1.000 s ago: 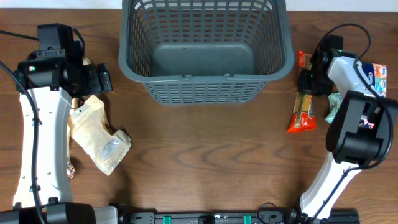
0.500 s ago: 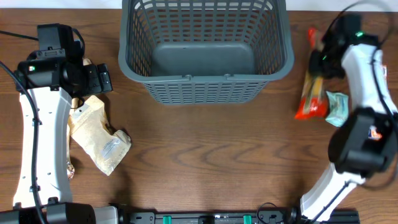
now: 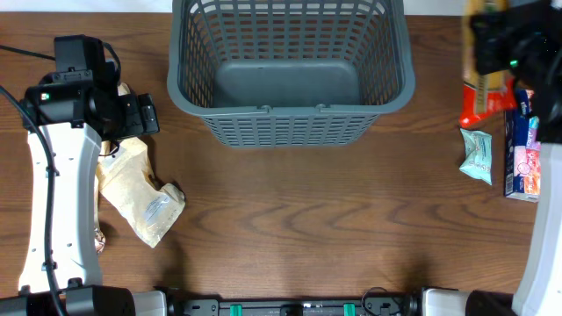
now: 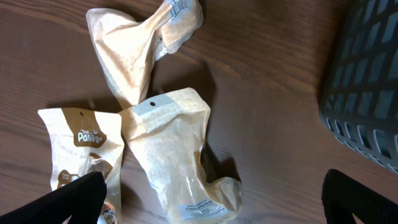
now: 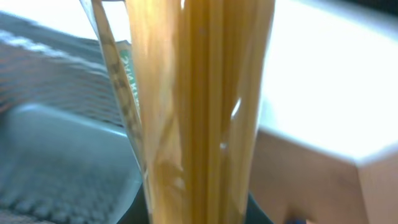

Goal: Pack container
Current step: 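Lift the spaghetti package and drop it into the basket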

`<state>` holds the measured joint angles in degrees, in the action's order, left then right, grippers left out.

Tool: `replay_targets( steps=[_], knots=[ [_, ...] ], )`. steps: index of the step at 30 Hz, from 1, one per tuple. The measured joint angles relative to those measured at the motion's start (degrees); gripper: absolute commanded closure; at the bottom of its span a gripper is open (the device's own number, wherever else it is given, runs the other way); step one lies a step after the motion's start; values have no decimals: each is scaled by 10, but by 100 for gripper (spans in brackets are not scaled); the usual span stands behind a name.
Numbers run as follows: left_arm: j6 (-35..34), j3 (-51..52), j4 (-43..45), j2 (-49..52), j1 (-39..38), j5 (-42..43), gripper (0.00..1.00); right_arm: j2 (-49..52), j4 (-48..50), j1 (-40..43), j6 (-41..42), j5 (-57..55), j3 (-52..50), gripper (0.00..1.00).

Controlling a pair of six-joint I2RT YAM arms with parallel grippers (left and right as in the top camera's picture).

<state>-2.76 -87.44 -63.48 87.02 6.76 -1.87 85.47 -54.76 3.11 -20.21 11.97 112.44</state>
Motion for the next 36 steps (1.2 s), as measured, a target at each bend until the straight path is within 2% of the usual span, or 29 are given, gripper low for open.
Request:
replay_targets(
  steps=[5,10,13,15,20,23,28,36],
  knots=[
    [0,0,0,0,0,0,1,4,66,-80,-92,37,-1,99],
    [0,0,-2,0,0,0,1,24,172,-150,-158,51,-1,98],
    [0,0,-2,0,0,0,1,47,204,-181,-181,57,-1,80],
    [0,0,-2,0,0,0,1,72,204,-200,-195,70,-1,75],
    [0,0,-1,0,0,0,1,151,175,-236,-210,89,-1,76],
    [0,0,-2,0,0,0,1,206,137,-252,-214,91,-2,86],
    [0,0,-2,0,0,0,1,269,83,-260,-214,89,-5,89],
    [0,0,-2,0,0,0,1,311,7,-245,-223,85,-5,91]
  ],
)
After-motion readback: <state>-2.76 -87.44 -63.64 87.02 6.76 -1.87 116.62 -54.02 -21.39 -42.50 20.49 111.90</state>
